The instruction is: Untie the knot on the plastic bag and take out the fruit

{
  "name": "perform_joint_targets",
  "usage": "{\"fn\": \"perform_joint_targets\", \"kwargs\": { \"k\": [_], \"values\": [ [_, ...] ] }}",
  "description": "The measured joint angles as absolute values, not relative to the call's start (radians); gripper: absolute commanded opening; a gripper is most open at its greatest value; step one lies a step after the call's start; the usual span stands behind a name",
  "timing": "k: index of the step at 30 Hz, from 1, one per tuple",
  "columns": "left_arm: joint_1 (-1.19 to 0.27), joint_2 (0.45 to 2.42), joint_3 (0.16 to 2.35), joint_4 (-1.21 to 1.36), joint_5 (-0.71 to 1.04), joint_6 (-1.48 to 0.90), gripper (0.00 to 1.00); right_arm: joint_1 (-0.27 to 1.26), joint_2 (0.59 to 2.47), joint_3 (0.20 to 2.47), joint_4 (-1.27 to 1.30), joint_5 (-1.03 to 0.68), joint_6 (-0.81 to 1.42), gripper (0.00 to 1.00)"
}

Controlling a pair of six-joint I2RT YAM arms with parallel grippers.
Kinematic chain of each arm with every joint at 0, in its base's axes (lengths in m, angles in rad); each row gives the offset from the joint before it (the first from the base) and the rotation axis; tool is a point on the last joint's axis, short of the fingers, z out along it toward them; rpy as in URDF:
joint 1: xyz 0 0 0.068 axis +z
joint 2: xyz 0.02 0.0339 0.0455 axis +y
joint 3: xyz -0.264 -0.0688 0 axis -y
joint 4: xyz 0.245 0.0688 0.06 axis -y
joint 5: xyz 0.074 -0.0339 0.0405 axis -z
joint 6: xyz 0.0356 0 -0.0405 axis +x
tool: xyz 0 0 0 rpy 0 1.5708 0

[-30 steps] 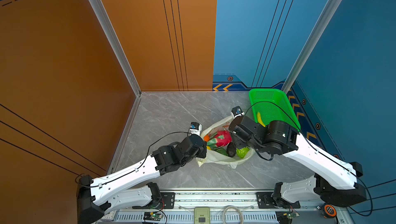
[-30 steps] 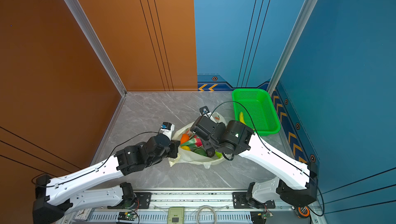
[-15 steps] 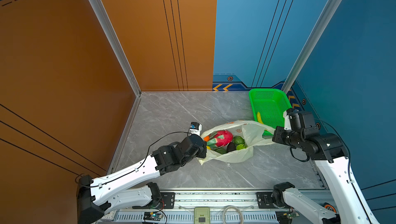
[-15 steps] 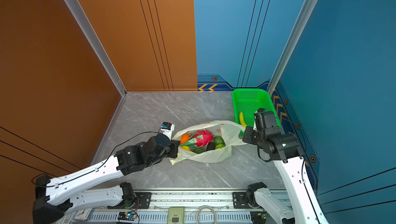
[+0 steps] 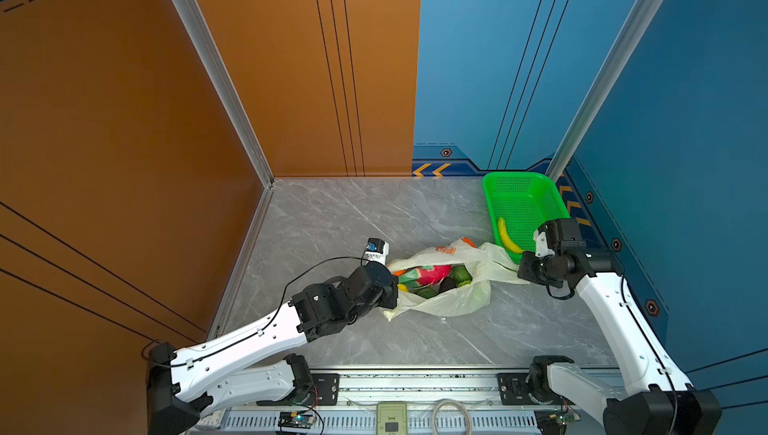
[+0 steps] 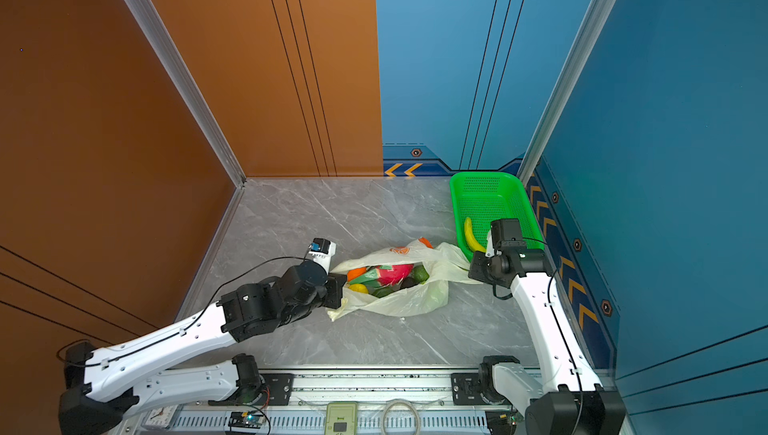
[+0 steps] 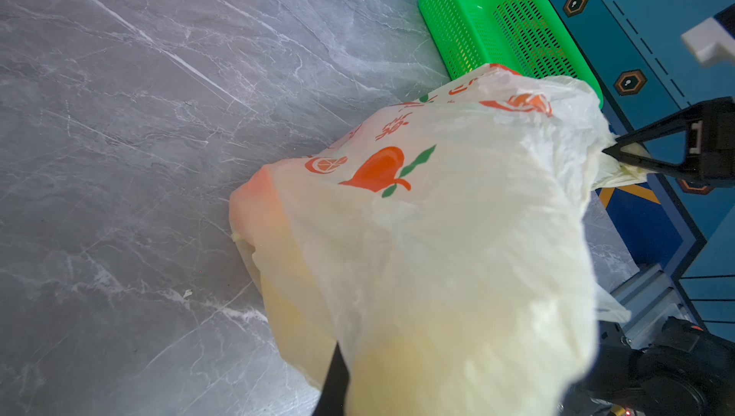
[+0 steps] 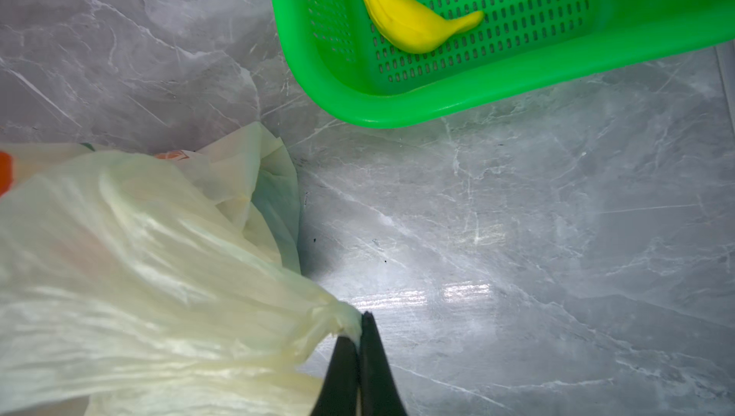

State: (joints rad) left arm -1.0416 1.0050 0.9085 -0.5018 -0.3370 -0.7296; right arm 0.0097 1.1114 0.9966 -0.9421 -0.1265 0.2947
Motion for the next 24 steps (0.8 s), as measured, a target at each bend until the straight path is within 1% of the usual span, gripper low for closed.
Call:
{"fn": "perform_joint_targets", "kwargs": {
  "k": [5, 7, 11, 12, 13, 16, 19, 22, 24],
  "values": [
    [-1.034, 0.989, 0.908, -0.506, -0.336, -0.729, 0.0, 0.025, 1.198, 0.971, -0.883, -0.123, 0.284, 0.01],
    [-1.032, 0.989, 0.908, -0.506, -0.332, -0.725, 0.0, 0.035, 1.206, 0.967, -0.878, -0.122, 0.284, 0.06],
    [-1.028, 0.989, 0.908, -0.506, -0.329, -0.722, 0.0, 0.06, 1.192, 0.982, -0.894, -0.112, 0.282, 0.31],
    [-1.028, 0.989, 0.908, -0.506, -0.328, -0.721, 0.0, 0.065, 1.184, 0.999, -0.909, -0.11, 0.282, 0.39],
    [-1.028, 0.989, 0.908, -0.506, -0.326, -0.718, 0.0, 0.072, 1.172, 1.029, -0.936, -0.11, 0.286, 0.46],
    [-1.028, 0.989, 0.908, -0.506, -0.322, -0.709, 0.0, 0.095, 1.125, 1.14, -1.01, -0.108, 0.289, 0.62],
    [-1.028, 0.989, 0.908, -0.506, -0.318, -0.702, 0.0, 0.131, 1.081, 1.281, -1.088, -0.105, 0.292, 0.73],
    [-1.028, 0.989, 0.908, -0.506, -0.314, -0.698, 0.0, 0.197, 1.063, 1.423, -1.168, -0.086, 0.307, 0.8],
    [-1.028, 0.989, 0.908, -0.506, -0.313, -0.696, 0.0, 0.263, 1.068, 1.514, -1.214, -0.059, 0.323, 0.83]
  ]
}}
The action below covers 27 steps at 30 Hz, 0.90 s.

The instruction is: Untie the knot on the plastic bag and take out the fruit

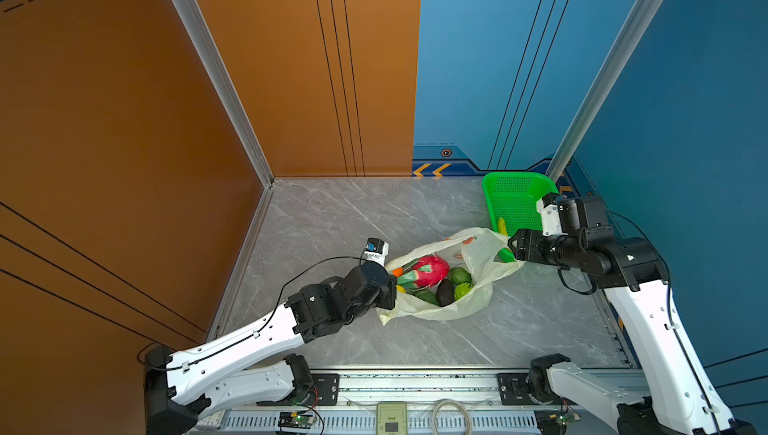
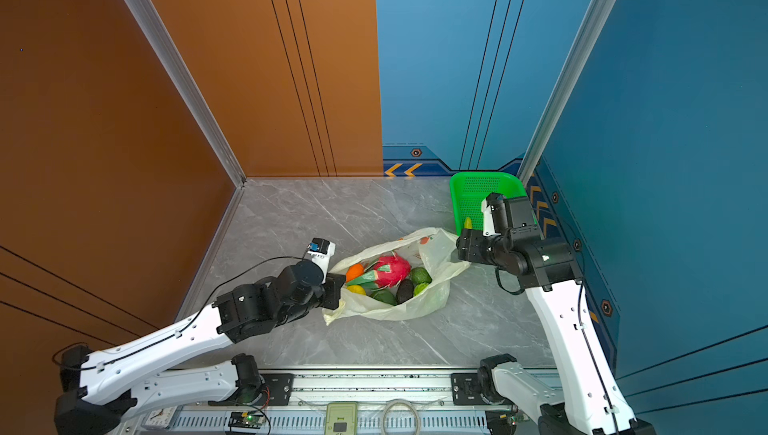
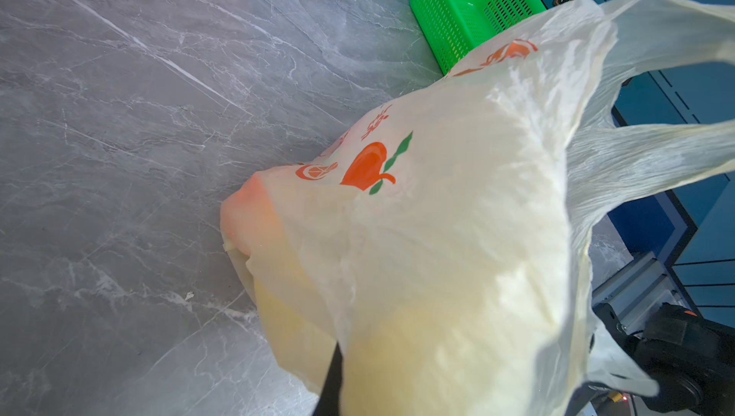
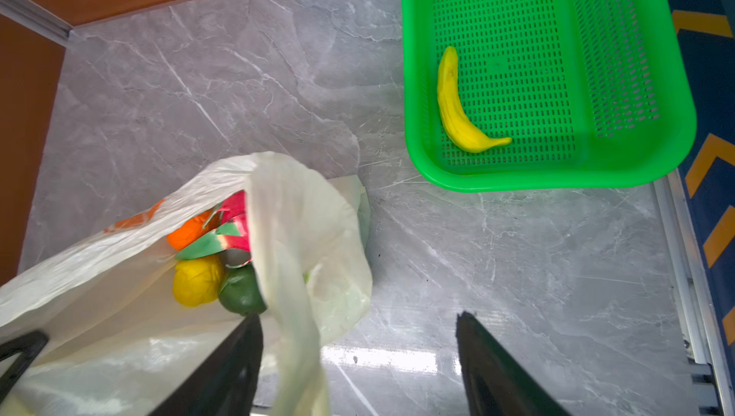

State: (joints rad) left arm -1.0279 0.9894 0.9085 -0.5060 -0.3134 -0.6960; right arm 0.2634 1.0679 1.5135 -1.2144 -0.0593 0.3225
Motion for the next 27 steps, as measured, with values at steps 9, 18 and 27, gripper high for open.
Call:
{"fn": "perform_joint_targets", "kwargs": {
  "k": [9, 18, 27],
  "values": [
    [-1.028, 0.99, 0.908, -0.506, -0.31, -0.696, 0.0, 0.652, 1.175, 1.765, -1.295, 0.055, 0.45, 0.87],
    [-1.028, 0.995, 0.908, -0.505, -0.31, -0.696, 0.0, 0.895, 1.231, 1.554, -1.131, 0.088, 0.557, 0.85],
    [-1.028, 0.995, 0.908, -0.506, -0.31, -0.697, 0.0, 0.968, 1.311, 1.304, -0.931, 0.093, 0.584, 0.84]
  ]
}}
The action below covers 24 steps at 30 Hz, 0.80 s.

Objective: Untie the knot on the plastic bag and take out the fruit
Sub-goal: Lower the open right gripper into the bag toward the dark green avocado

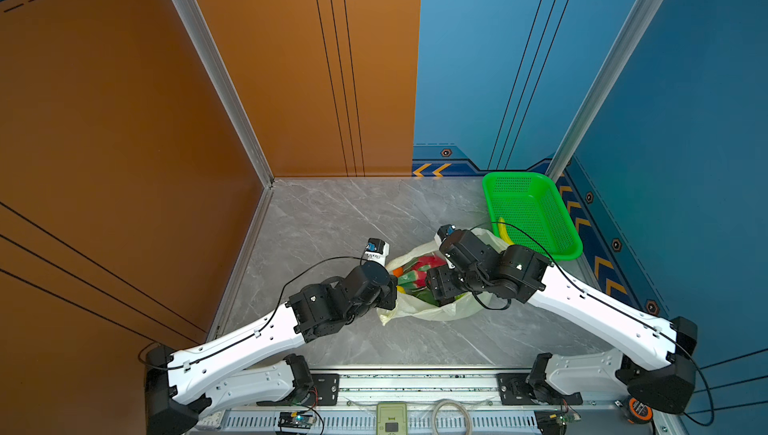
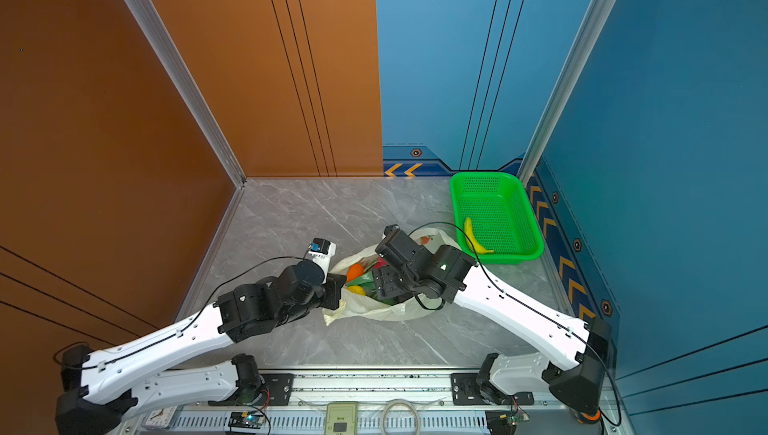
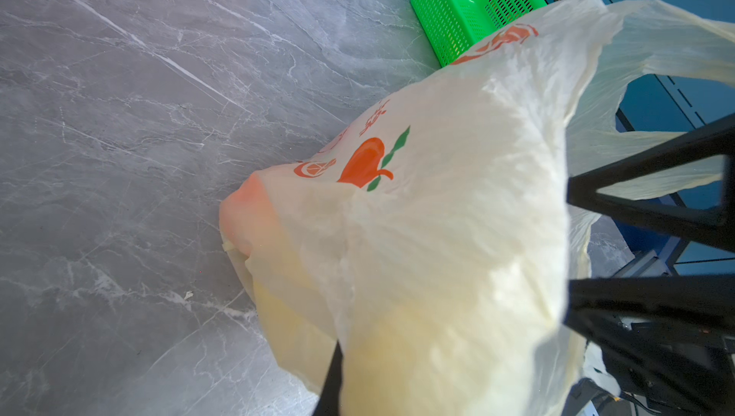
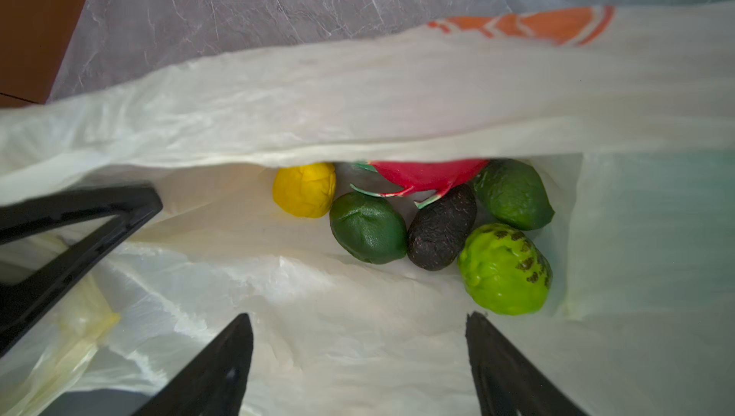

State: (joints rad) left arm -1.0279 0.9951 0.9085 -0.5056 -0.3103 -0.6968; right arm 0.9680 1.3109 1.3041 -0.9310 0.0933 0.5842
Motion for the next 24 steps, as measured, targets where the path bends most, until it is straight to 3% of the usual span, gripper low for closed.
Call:
{"fn": "perform_joint_targets", "kwargs": {
  "k": [15, 24],
  "values": [
    [-1.029, 0.995, 0.88, -0.499, -0.305, -0.723, 0.0, 1.086, 1.266, 0.915, -0.851, 0.11, 0.662, 0.85],
    [-1.044, 0.996, 0.847, -0.49, -0.276, -0.73, 0.0, 1.085, 1.26, 0.914, -0.854, 0.11, 0.717, 0.89]
  ]
}}
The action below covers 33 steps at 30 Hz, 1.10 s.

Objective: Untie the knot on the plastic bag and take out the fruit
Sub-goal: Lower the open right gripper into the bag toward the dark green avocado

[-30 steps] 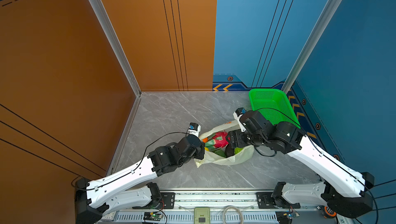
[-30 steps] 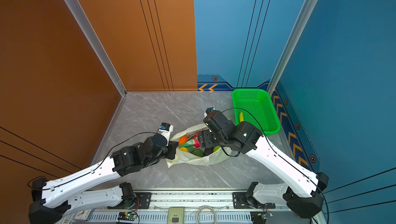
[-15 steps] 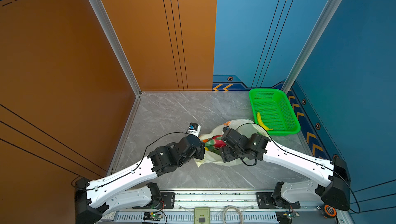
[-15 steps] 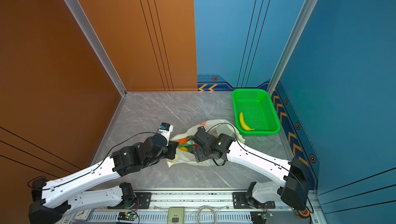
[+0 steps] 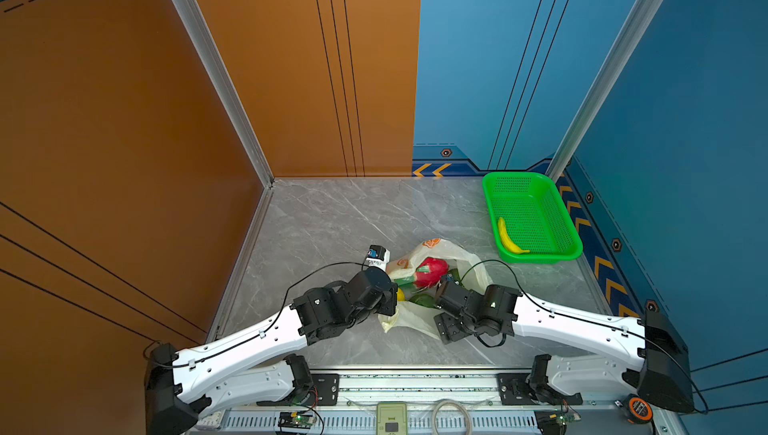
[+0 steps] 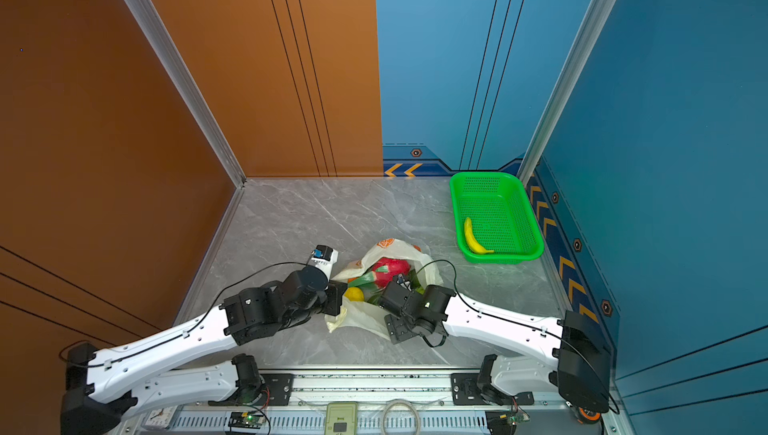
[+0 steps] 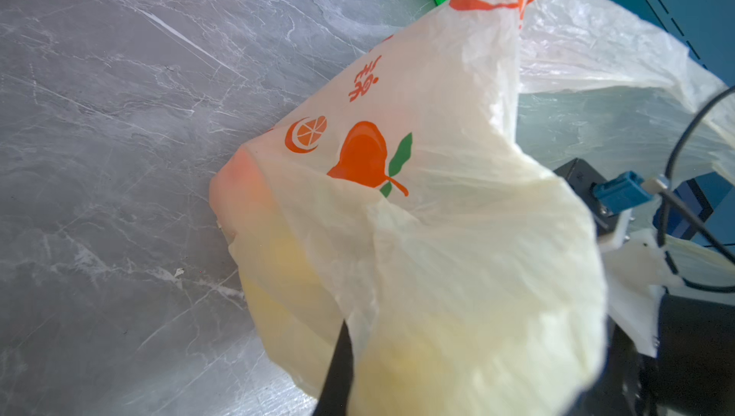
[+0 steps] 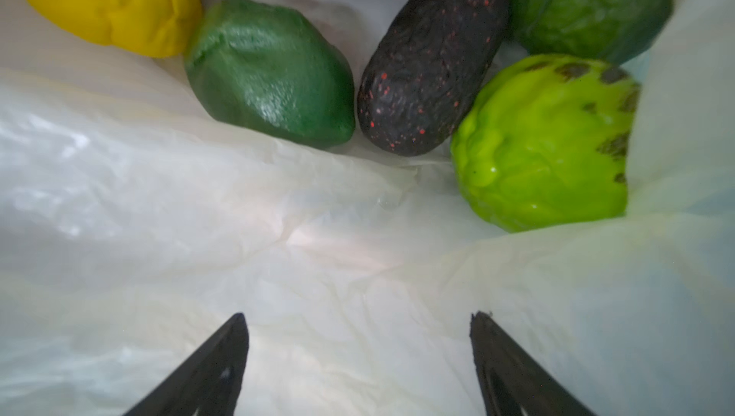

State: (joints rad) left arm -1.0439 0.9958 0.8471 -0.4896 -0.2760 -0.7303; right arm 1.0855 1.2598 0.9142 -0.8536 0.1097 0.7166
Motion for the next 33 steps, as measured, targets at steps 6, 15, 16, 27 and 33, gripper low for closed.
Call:
{"fn": "perform_joint_targets", "kwargs": {
  "k": [6, 15, 16, 27, 33],
  "values": [
    [-1.051, 1.015, 0.847, -0.488, -0.26, -0.723, 0.0, 1.055, 1.304, 1.078, -0.821, 0.109, 0.746, 0.89],
    [-1.061, 1.037, 0.847, -0.467, -0.246, -0.722, 0.0, 1.008, 1.397, 1.051, -0.73, 0.142, 0.848, 0.84],
    [-1.062, 1.037, 0.847, -0.465, -0.245, -0.722, 0.0, 1.003, 1.398, 1.038, -0.715, 0.147, 0.856, 0.83],
    [-1.063, 1.037, 0.846, -0.461, -0.242, -0.723, 0.0, 1.042, 1.483, 1.012, -0.603, 0.125, 0.87, 0.88],
    [-1.063, 1.037, 0.844, -0.476, -0.226, -0.723, 0.0, 1.035, 1.549, 1.012, -0.587, 0.12, 0.833, 0.9]
  ]
}}
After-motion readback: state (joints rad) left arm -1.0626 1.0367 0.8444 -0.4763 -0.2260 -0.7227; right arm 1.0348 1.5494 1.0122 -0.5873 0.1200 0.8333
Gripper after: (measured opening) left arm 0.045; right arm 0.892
